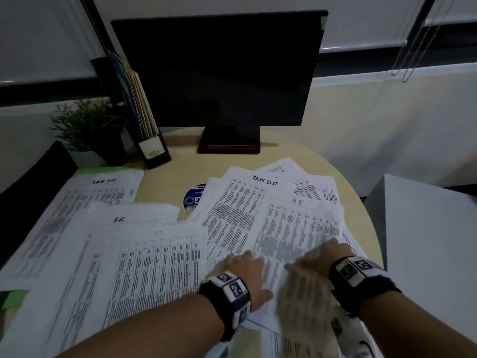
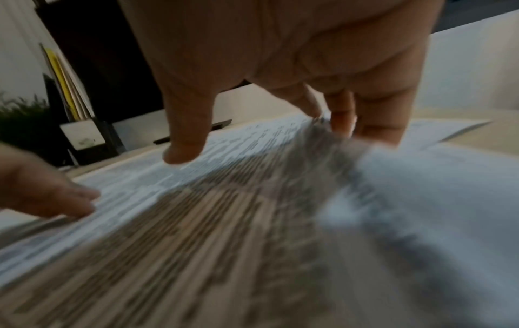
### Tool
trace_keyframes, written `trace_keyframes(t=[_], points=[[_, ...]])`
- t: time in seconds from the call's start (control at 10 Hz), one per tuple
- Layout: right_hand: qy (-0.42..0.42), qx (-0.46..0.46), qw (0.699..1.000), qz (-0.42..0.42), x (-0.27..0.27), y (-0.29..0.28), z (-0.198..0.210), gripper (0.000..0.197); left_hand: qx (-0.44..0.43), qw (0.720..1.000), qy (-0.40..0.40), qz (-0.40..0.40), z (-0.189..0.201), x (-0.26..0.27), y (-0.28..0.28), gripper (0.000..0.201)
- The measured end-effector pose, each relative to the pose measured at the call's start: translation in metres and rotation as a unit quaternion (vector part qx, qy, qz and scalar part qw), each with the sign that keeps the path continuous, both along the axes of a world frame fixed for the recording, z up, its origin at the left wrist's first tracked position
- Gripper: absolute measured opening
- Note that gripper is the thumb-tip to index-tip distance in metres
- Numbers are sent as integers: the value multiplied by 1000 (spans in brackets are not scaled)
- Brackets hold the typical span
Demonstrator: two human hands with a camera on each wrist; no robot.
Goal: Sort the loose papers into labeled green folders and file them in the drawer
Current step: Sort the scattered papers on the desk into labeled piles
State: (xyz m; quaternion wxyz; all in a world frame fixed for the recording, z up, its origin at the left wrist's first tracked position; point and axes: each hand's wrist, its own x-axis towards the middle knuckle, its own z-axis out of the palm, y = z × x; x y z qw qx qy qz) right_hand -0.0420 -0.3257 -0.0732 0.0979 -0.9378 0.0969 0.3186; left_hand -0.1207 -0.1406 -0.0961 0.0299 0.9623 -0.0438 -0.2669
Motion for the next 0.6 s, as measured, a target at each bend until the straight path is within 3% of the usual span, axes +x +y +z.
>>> trace_keyframes(t=[0.1, 0.2, 0.3, 0.4, 0.5, 0.6], points=[[-15, -19, 997, -76, 4, 10, -12, 144, -93, 995, -40, 21, 2, -2, -7, 53], [-33, 9, 995, -98, 6, 4, -13, 148, -120, 985, -68, 103, 2, 15, 7, 51], [-36, 73, 986, -147, 11, -13, -18, 125, -4, 993, -11, 118, 3, 36, 29, 76], [-41, 52, 989, -129, 16, -30, -23, 66, 20, 995, 27, 95, 1, 42, 34, 72], [-31, 42, 995, -82, 21, -40, -28, 34, -8, 1000, 24, 15, 1, 31, 9, 46], [-23, 50, 995, -78, 24, -45, -29, 38, -73, 997, 10, 19, 11, 29, -9, 32]])
